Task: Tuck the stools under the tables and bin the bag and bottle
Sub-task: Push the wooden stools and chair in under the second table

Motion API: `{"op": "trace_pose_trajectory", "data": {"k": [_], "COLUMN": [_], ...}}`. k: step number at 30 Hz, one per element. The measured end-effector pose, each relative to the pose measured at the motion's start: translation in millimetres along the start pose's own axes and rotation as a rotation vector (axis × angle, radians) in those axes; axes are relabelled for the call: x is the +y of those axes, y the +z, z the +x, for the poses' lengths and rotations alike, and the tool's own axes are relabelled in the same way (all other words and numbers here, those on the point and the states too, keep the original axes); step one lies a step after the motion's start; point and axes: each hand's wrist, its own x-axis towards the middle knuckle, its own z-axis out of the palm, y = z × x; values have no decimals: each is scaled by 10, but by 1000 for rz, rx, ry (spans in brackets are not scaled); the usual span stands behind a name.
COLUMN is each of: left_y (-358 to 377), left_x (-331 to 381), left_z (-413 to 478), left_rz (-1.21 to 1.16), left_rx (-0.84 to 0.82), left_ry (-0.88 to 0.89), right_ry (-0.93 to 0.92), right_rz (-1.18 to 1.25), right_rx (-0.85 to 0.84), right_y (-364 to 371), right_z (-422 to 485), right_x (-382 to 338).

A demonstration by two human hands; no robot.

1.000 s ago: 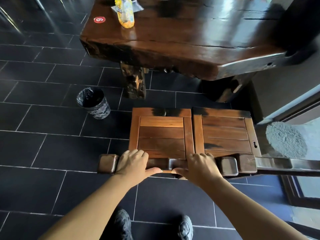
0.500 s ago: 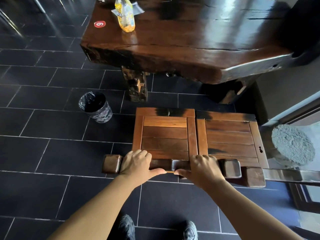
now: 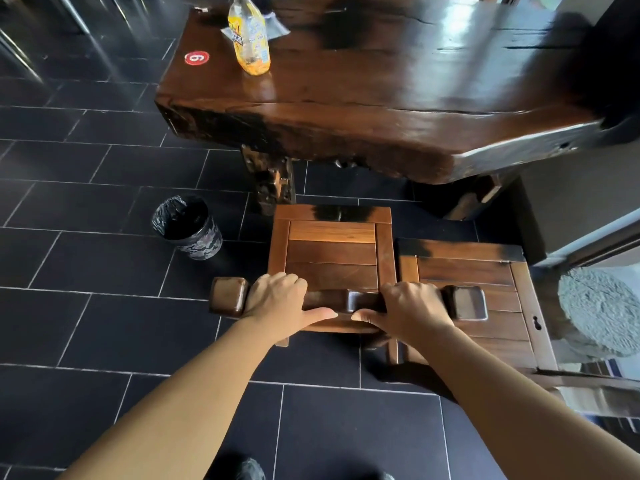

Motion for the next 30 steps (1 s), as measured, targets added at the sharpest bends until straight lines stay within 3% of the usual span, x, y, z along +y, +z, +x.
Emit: {"op": "trace_pose_trajectory", "data": {"k": [21, 30], "left_y": [-74, -77], "left_x": [-145, -330], "left_z": [527, 746], "left_rz": [-5, -13], "left_rx": [4, 47], "left_ry": [6, 7], "right_ry": [-3, -10], "right_rz": [-29, -6], "right_rx": [130, 103], "right_y": [-26, -116], "right_z": [492, 755], "right_x": [194, 141]}}
